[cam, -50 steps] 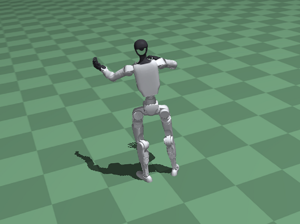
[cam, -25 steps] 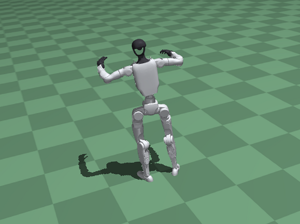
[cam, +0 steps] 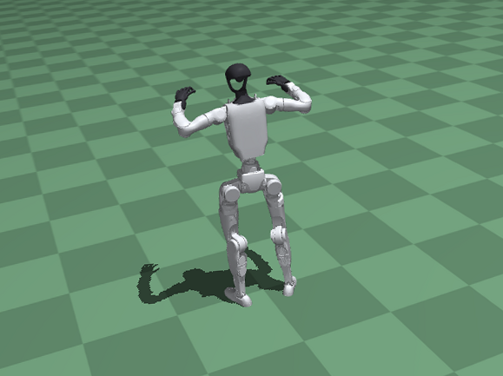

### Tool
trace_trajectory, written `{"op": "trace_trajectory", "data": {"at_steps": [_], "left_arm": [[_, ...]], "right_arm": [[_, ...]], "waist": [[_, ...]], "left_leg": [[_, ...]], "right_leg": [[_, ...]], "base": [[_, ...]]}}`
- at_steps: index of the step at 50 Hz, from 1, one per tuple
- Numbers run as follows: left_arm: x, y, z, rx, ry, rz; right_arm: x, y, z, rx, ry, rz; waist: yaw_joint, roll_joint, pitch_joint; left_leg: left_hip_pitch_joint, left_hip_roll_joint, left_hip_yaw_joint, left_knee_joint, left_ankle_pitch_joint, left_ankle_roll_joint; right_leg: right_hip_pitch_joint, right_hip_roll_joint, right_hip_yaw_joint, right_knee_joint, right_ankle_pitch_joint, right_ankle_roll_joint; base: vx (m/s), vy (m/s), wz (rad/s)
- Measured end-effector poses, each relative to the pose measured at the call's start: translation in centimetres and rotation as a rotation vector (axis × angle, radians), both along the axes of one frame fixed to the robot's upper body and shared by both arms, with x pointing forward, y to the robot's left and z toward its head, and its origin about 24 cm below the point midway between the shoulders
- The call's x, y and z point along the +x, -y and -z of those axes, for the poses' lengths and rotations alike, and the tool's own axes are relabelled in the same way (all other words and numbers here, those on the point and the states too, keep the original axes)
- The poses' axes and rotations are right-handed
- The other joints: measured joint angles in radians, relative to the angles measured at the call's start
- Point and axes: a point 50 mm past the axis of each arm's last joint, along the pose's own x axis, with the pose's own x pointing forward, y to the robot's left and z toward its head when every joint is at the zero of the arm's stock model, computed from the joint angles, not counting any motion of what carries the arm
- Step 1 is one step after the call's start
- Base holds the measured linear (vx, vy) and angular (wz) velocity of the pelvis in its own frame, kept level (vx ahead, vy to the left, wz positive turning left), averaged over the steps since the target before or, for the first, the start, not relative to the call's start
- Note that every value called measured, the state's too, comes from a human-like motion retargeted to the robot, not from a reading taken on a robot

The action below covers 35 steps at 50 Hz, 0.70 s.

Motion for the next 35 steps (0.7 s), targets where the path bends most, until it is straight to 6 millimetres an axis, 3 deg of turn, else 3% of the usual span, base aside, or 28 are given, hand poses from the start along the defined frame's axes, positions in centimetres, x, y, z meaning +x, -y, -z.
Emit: {"op": "trace_trajectory", "data": {"at_steps": [8,35], "left_arm": [[0.1,0.6,0.0,0.064,-0.025,0.01],[-1.0,-0.2,0.2,0.034,-0.002,-0.022]], "right_arm": [[-0.3,0.0,-0.3,-0.029,-0.015,0.017],[-0.9,0.4,-1.3,-0.057,0.036,0.048]], "waist": [[0.013,0.012,-0.007],[0.012,0.02,-0.006]], "left_leg": [[-0.008,0.004,-0.006,-0.003,0.009,0.0],[0.007,0.014,0.047,-0.001,0.004,0.005]], "right_leg": [[-0.002,0.005,-0.008,-0.003,-0.006,0.0],[-0.023,0.017,0.048,0.003,-0.019,0.0]], "base": [[0.0,-0.03,0.03],[0.0,0.0,0.0]]}}
